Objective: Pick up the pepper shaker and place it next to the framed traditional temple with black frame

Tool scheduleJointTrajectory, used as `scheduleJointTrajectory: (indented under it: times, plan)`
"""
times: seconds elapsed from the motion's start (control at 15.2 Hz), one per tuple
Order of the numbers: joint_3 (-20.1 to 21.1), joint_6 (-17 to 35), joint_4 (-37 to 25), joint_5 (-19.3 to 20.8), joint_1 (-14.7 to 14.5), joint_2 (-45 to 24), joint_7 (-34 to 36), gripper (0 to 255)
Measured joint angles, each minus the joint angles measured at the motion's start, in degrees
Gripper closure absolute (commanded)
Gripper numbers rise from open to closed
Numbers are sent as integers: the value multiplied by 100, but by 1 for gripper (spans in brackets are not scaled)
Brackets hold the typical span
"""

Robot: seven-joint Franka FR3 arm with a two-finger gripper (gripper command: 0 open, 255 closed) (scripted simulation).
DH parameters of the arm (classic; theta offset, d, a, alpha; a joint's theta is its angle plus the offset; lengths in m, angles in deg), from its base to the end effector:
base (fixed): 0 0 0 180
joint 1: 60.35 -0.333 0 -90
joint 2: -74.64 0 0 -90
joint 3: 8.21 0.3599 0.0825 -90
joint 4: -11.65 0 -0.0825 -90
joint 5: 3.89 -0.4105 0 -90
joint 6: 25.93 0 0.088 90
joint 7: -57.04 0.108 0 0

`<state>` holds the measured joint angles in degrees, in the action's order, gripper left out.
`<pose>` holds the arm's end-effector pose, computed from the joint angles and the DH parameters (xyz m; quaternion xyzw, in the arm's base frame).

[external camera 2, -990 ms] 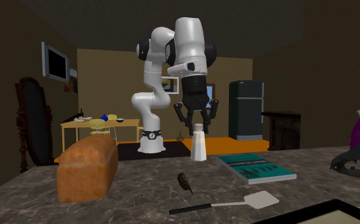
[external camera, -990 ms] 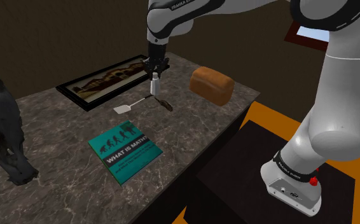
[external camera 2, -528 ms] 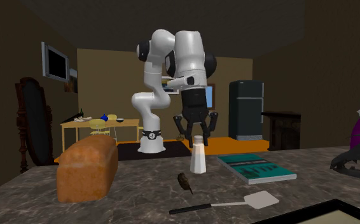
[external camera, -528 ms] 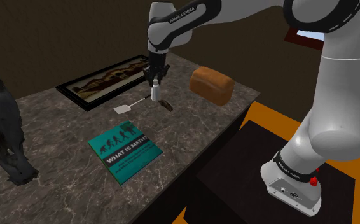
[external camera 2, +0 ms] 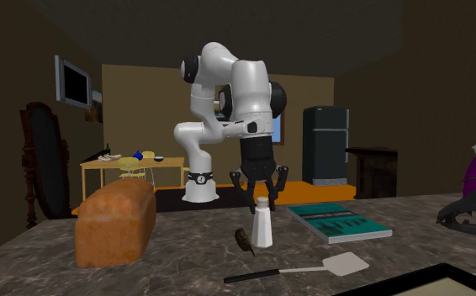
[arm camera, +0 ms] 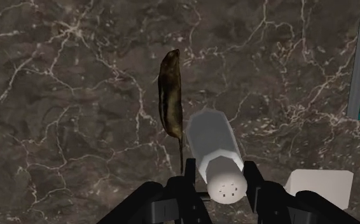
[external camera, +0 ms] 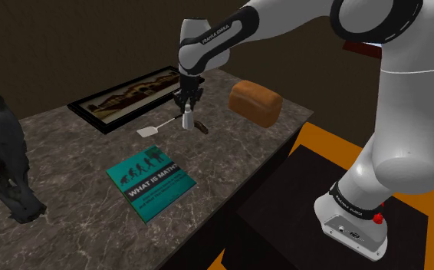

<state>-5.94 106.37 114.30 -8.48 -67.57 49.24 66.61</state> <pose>0.6894 0.1142 0.3338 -0.9981 0.0288 -0.0301 0.0446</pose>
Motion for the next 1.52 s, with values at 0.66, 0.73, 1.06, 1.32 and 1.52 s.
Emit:
scheduleJointTrajectory:
  times: [0.66, 0.73, 1.06, 1.32, 1.52]
  plan:
    - [2, 98, 33, -3, -1, -63, -7, 0]
    - [2, 98, 32, -3, -1, -63, -7, 0]
    - [1, 49, 66, -5, 5, 18, -11, 0]
    - [-12, -392, -76, 1, 35, 326, -14, 0]
    - [-10, -446, -86, 4, 30, 364, -4, 0]
